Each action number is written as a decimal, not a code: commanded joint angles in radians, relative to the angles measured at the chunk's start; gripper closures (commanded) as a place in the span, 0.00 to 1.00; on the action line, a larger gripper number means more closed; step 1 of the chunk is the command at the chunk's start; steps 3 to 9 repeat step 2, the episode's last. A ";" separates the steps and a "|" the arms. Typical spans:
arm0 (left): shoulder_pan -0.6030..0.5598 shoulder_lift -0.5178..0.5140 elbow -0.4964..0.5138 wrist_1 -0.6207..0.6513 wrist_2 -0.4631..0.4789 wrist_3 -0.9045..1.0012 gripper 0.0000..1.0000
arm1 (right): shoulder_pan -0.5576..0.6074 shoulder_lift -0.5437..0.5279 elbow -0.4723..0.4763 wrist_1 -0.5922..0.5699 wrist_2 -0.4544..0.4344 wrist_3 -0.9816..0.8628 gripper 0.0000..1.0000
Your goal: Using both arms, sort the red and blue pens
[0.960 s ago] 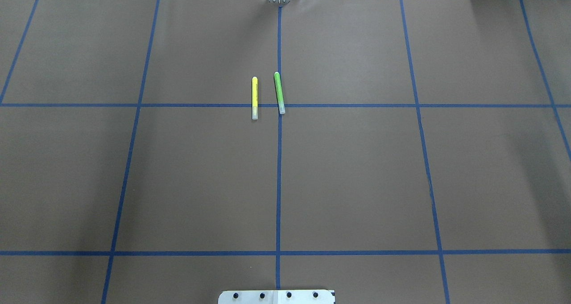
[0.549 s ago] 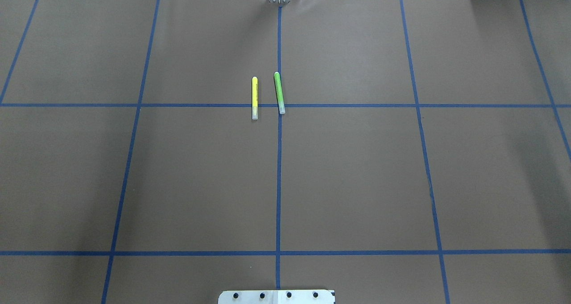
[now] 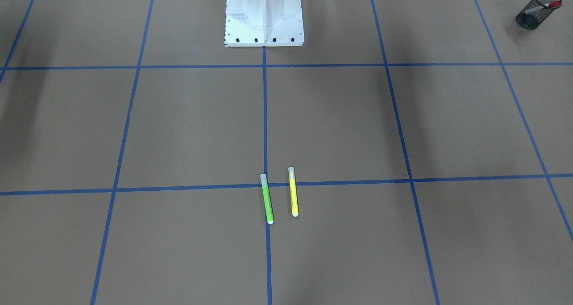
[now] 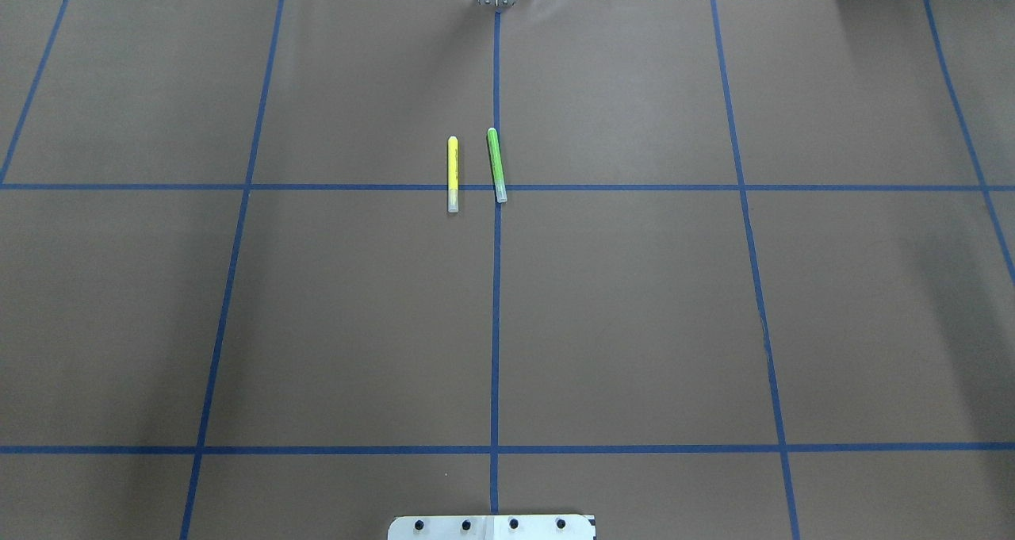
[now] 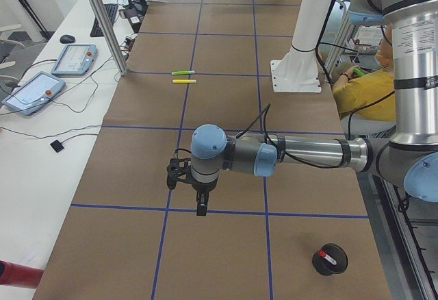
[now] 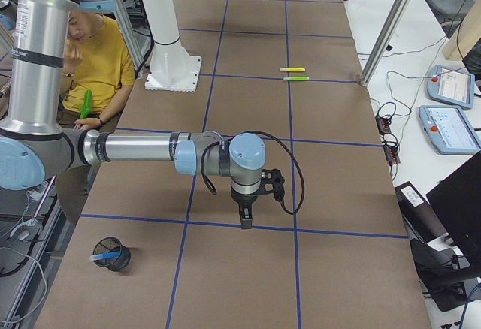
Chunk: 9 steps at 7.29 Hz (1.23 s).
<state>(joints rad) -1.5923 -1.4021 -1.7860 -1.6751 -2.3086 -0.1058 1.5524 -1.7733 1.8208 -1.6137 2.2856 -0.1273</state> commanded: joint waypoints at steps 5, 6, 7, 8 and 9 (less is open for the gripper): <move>0.000 0.000 0.000 0.000 0.000 0.000 0.00 | 0.000 0.000 0.000 0.000 0.000 0.000 0.00; 0.000 0.000 0.000 0.000 0.000 0.000 0.00 | 0.000 0.000 0.000 0.000 0.000 0.000 0.00; 0.000 0.000 0.000 0.000 0.000 0.000 0.00 | 0.000 0.000 0.000 0.000 0.000 0.000 0.00; 0.000 0.000 0.000 0.000 0.000 0.000 0.00 | 0.000 0.000 0.000 0.000 0.000 0.000 0.00; 0.000 0.000 0.000 0.000 0.000 0.000 0.00 | 0.000 0.000 0.000 0.000 0.000 0.000 0.00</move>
